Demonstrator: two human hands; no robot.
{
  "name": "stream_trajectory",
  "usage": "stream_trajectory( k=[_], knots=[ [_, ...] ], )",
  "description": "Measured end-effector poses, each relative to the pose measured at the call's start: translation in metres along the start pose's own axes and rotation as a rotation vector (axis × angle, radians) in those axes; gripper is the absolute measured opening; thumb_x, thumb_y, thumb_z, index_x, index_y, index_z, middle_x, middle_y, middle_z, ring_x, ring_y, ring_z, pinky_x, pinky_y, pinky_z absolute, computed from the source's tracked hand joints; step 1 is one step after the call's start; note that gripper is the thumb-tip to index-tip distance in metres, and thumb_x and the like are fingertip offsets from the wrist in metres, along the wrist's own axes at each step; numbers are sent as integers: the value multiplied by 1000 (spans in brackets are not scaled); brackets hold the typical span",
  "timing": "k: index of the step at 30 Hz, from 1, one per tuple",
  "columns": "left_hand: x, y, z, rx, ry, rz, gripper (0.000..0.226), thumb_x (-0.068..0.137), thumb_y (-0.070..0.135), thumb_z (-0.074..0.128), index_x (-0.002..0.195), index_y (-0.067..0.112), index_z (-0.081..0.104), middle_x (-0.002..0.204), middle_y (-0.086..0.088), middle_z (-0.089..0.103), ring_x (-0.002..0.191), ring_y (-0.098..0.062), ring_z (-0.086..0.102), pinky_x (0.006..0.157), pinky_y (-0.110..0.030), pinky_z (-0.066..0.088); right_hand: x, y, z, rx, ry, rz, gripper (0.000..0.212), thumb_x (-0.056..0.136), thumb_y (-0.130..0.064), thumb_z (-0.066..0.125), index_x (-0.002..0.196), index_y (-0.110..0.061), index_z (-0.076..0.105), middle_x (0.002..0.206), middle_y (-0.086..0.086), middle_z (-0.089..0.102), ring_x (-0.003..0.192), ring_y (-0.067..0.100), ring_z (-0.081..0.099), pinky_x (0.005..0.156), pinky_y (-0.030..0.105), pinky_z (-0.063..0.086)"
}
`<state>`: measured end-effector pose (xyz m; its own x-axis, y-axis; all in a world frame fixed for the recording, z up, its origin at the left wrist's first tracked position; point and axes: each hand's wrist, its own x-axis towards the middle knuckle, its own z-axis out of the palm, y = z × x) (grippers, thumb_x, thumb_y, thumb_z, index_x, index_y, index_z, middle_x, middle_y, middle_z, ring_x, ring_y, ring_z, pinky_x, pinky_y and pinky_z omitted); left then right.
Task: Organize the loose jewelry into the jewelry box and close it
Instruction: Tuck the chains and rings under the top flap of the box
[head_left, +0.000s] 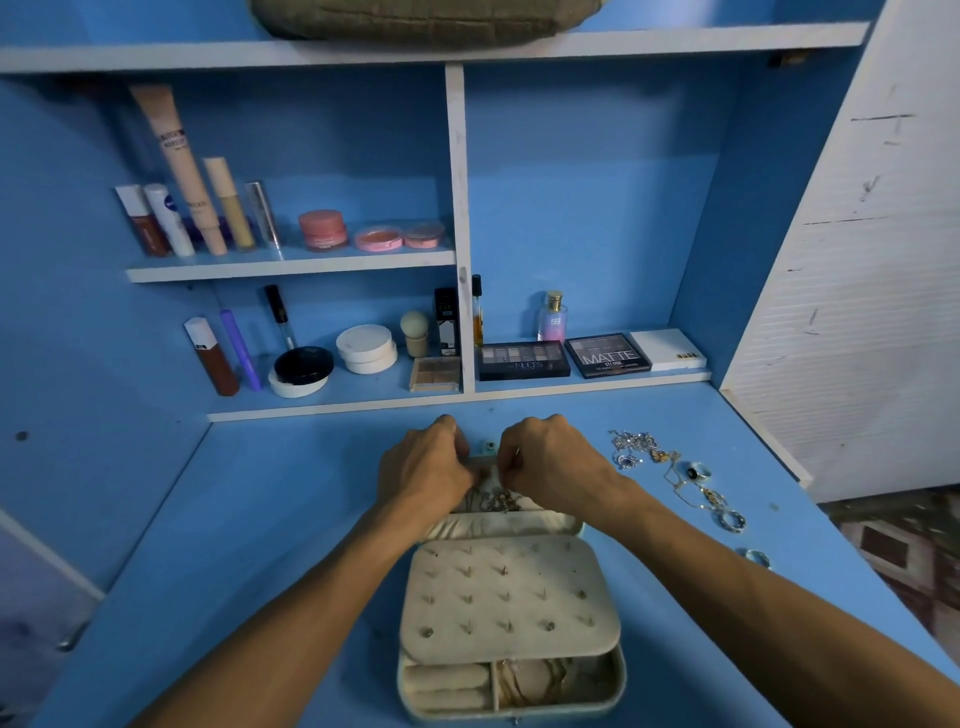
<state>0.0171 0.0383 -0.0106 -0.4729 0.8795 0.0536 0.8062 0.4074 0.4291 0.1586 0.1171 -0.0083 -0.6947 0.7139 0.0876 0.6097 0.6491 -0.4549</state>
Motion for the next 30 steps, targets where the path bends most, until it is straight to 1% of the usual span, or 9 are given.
stream_trajectory(
  k=[7,10,14,18,22,24,26,28,30],
  knots=[
    [-8,-11,-4,-105,-137,71,16,82,35,79,81,30,64,80,14,68,81,-10,65,71,-31,53,-8,2,-10,52,-105,19,18,82,-10,66,85,-22,79,86,-5,75,78,11,67,74,22,57],
    [-12,-14,-10,-167,-131,114,11,85,36,76,86,29,69,78,16,69,77,-3,65,63,-25,48,-12,4,-18,32,-91,2,15,86,-13,66,89,-22,78,89,-5,76,81,13,69,77,24,57],
    [-16,-21,-16,-162,-134,188,6,89,33,73,92,29,75,84,18,72,83,0,67,78,-30,56,-19,6,-23,-36,-131,4,19,83,-13,61,84,-24,77,84,-8,76,77,13,69,73,25,58],
    [-20,-20,-14,-72,-224,288,16,92,41,67,98,31,78,88,14,75,82,-4,67,78,-36,57,-23,6,-20,-81,-211,11,20,81,-18,58,85,-21,78,82,-5,76,76,15,70,74,34,61],
    [-24,-18,-15,-23,-288,350,20,93,42,66,104,32,78,86,11,74,78,-5,64,74,-36,55,-26,0,-25,-35,-297,-22,26,88,-21,57,98,-28,80,99,-9,77,90,15,69,84,32,58],
    [-26,-18,-17,-54,-307,351,18,92,40,67,102,30,79,84,11,72,76,-4,63,71,-32,54,-27,-1,-27,-15,-341,-27,28,89,-20,57,102,-30,79,102,-11,76,94,13,68,87,32,57],
    [-26,-20,-17,-80,-321,345,16,91,40,70,99,29,79,80,16,69,74,2,61,63,-19,47,-28,-1,-30,32,-378,-21,26,88,-20,58,101,-29,79,94,-17,74,91,8,67,86,26,56],
    [-26,-22,-16,-104,-334,337,15,90,41,72,96,29,79,80,19,67,75,7,61,60,-10,40,-29,0,-31,70,-402,-28,23,88,-21,61,100,-27,79,86,-21,68,87,4,64,81,18,53],
    [-26,-24,-16,-131,-342,335,13,89,41,73,93,29,78,83,18,70,75,9,61,61,-10,39,-28,1,-31,104,-403,-33,18,88,-24,65,100,-28,78,84,-22,66,85,3,63,74,14,49]
  ],
)
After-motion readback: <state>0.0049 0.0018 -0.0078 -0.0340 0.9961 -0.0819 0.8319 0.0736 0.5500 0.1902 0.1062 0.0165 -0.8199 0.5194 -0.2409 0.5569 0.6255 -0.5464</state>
